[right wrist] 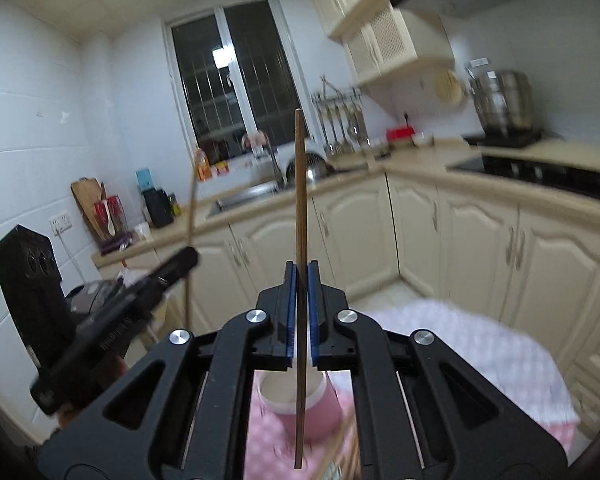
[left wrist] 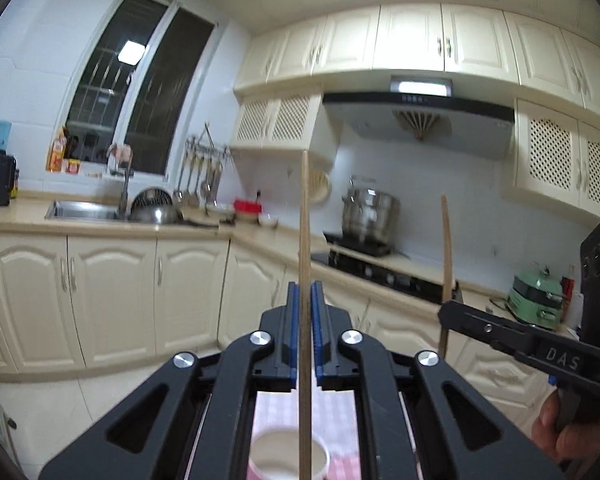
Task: Organize utensils
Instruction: 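Lift the chopstick with the left tool and drop it into the pink cup, then open the left tool and pull it back from the pink cup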
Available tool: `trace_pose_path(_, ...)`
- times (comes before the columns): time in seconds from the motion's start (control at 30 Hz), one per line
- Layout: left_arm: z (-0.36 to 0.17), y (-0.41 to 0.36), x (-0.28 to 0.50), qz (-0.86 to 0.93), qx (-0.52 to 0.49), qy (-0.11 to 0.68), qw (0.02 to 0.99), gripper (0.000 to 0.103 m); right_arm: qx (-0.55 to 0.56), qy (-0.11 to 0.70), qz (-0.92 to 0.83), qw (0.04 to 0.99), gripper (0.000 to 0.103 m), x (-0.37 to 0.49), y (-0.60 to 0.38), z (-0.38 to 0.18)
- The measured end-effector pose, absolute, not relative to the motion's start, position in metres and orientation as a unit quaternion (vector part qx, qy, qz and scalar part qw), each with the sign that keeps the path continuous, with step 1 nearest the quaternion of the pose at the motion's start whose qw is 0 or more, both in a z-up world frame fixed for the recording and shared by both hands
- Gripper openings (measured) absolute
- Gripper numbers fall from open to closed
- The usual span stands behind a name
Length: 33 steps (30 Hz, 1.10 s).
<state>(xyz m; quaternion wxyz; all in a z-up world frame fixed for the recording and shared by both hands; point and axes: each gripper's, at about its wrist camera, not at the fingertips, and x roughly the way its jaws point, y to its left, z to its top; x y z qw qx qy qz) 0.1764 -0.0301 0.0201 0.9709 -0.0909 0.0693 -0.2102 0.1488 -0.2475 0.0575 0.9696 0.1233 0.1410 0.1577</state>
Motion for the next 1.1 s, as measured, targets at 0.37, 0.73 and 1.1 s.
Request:
trace_pose_path(0.37,-0.002,-0.054,0.227,-0.181,-0.089,0.056,0.978,0.006,0.106,0.143,0.152,0.972,0.006,0.208,-0.224,0.034)
trace_pose_path(0.73,-0.036,-0.051,0.241,-0.176,-0.083,0.086,0.977,0.017,0.119,0.198,0.148,0.962,0.022,0.222,-0.230,0.001)
trace_pose_path(1.1,-0.021,-0.017,0.194,-0.146,-0.073,0.092,0.982,0.098,0.171,0.196,0.108,0.960,0.097,0.180,-0.280,0.005)
